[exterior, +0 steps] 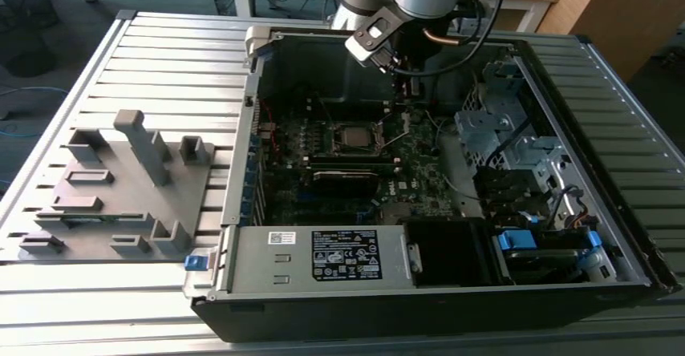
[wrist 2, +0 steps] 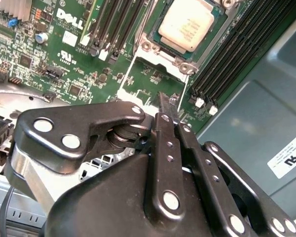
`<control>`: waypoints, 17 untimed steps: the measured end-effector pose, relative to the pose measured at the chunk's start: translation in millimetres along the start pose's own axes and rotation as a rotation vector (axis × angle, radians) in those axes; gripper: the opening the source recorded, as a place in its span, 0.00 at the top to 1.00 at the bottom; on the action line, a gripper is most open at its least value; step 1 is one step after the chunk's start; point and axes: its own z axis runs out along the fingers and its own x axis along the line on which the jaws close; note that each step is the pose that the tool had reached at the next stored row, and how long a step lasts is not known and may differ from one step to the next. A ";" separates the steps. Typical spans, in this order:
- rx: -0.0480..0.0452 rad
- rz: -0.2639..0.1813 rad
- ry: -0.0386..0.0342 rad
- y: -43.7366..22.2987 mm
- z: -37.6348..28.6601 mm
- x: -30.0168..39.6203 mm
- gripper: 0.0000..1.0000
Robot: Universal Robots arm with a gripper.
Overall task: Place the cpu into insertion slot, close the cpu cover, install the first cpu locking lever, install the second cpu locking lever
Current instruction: 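Close the cpu cover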
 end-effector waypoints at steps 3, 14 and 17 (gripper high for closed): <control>0.0000 0.000 0.0001 3.7 0.2 0.1 0.90; 0.0000 0.000 0.0000 22.4 1.1 0.4 0.90; 0.0000 0.000 0.0000 28.9 1.4 0.6 0.90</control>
